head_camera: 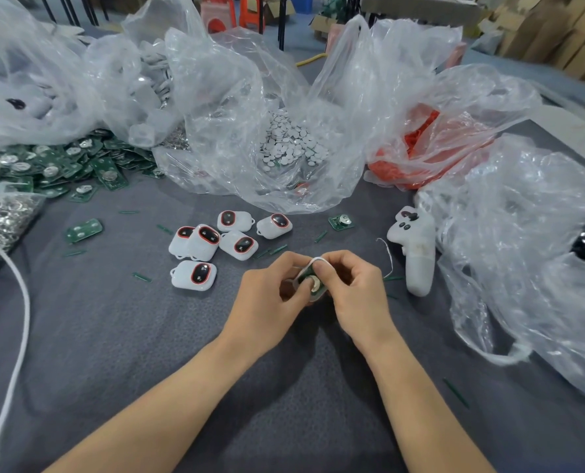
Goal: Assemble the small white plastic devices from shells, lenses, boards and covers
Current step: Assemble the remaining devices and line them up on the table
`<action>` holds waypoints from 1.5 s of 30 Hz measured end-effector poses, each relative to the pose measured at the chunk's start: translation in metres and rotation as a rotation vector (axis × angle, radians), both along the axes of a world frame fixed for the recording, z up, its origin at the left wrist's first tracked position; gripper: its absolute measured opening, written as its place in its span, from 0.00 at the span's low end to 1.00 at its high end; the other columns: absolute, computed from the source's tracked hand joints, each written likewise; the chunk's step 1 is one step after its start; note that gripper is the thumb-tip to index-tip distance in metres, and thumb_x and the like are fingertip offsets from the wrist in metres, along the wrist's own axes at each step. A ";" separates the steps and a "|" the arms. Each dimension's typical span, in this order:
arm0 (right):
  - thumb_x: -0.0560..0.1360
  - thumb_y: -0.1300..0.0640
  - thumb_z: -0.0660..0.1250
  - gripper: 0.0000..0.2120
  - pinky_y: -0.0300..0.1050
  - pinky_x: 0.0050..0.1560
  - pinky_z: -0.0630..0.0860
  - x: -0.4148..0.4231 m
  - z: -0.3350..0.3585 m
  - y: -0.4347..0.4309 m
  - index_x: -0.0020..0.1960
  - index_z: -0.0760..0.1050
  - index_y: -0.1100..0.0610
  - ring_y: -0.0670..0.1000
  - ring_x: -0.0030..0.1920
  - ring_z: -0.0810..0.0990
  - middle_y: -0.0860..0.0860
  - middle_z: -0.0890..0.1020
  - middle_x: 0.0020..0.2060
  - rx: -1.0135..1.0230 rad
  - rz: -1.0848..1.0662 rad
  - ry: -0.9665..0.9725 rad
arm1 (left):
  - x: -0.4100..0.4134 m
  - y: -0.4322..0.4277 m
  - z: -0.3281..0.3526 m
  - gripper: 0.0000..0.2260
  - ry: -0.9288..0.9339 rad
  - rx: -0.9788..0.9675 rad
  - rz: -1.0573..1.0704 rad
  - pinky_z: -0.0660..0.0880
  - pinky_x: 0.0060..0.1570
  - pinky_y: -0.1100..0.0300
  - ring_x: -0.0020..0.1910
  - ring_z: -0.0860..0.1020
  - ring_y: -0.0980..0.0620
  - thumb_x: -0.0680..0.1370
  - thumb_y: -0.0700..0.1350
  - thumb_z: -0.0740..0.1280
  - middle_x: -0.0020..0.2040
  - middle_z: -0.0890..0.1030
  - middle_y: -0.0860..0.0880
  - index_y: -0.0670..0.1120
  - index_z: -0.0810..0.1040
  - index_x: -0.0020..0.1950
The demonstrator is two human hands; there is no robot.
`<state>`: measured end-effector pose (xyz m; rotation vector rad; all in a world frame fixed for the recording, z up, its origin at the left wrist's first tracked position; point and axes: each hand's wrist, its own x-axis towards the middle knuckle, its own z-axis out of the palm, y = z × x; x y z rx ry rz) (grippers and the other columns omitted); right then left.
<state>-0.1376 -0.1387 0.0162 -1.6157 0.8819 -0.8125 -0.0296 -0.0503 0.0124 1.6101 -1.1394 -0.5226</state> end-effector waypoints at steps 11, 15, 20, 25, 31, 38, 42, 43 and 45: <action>0.71 0.63 0.71 0.19 0.35 0.50 0.75 0.001 -0.003 0.005 0.60 0.76 0.49 0.43 0.52 0.78 0.44 0.78 0.55 -0.258 0.030 0.030 | 0.002 -0.007 -0.003 0.07 0.203 0.006 0.156 0.81 0.45 0.59 0.43 0.83 0.61 0.77 0.38 0.69 0.44 0.85 0.55 0.49 0.79 0.50; 0.65 0.67 0.73 0.27 0.35 0.64 0.68 0.004 -0.004 0.011 0.62 0.75 0.53 0.44 0.62 0.73 0.49 0.74 0.59 -0.487 0.181 0.111 | 0.005 -0.008 -0.002 0.06 0.152 0.031 0.275 0.78 0.47 0.64 0.43 0.80 0.67 0.74 0.41 0.71 0.41 0.83 0.58 0.51 0.77 0.46; 0.62 0.68 0.78 0.27 0.30 0.59 0.69 0.004 -0.003 0.010 0.58 0.78 0.55 0.39 0.56 0.75 0.47 0.77 0.54 -0.549 0.143 0.116 | 0.006 -0.006 0.000 0.04 0.122 0.039 0.242 0.76 0.45 0.69 0.43 0.80 0.66 0.74 0.42 0.70 0.42 0.83 0.56 0.49 0.77 0.47; 0.64 0.61 0.79 0.23 0.32 0.56 0.72 0.001 -0.004 0.008 0.58 0.79 0.55 0.40 0.54 0.77 0.46 0.78 0.53 -0.587 0.083 0.128 | 0.005 -0.005 0.000 0.02 0.166 -0.016 0.238 0.80 0.48 0.56 0.45 0.82 0.60 0.78 0.42 0.67 0.44 0.83 0.54 0.48 0.78 0.47; 0.62 0.57 0.80 0.27 0.29 0.54 0.65 -0.002 -0.008 0.004 0.59 0.77 0.50 0.48 0.54 0.73 0.43 0.77 0.51 -0.574 0.087 0.284 | 0.045 0.010 0.018 0.06 -0.064 -0.191 0.410 0.76 0.42 0.69 0.42 0.80 0.62 0.79 0.41 0.64 0.43 0.81 0.55 0.53 0.76 0.49; 0.60 0.56 0.82 0.32 0.52 0.60 0.70 0.005 -0.007 0.010 0.62 0.77 0.52 0.52 0.61 0.71 0.43 0.78 0.52 -0.667 0.103 0.410 | 0.201 -0.045 0.055 0.12 -0.412 0.074 0.559 0.65 0.51 0.68 0.58 0.75 0.47 0.78 0.37 0.61 0.59 0.78 0.43 0.40 0.75 0.61; 0.51 0.59 0.85 0.35 0.61 0.48 0.76 0.008 -0.010 0.004 0.57 0.81 0.59 0.64 0.53 0.80 0.54 0.83 0.49 -0.791 0.120 0.495 | 0.279 -0.053 0.068 0.16 -0.732 0.314 0.660 0.66 0.59 0.53 0.64 0.69 0.41 0.77 0.36 0.59 0.65 0.71 0.39 0.37 0.70 0.65; 0.49 0.59 0.86 0.36 0.61 0.46 0.77 0.009 -0.010 0.004 0.55 0.81 0.59 0.64 0.51 0.80 0.54 0.84 0.48 -0.775 0.121 0.512 | 0.298 -0.050 0.071 0.15 -0.760 0.315 0.732 0.68 0.57 0.51 0.63 0.69 0.40 0.77 0.36 0.59 0.64 0.71 0.39 0.38 0.70 0.64; 0.45 0.60 0.86 0.36 0.60 0.42 0.78 0.012 -0.010 0.000 0.52 0.82 0.58 0.63 0.48 0.82 0.55 0.84 0.45 -0.815 0.077 0.509 | 0.325 -0.039 0.080 0.13 -0.709 0.361 0.833 0.69 0.54 0.49 0.60 0.71 0.39 0.77 0.35 0.58 0.64 0.69 0.39 0.37 0.69 0.62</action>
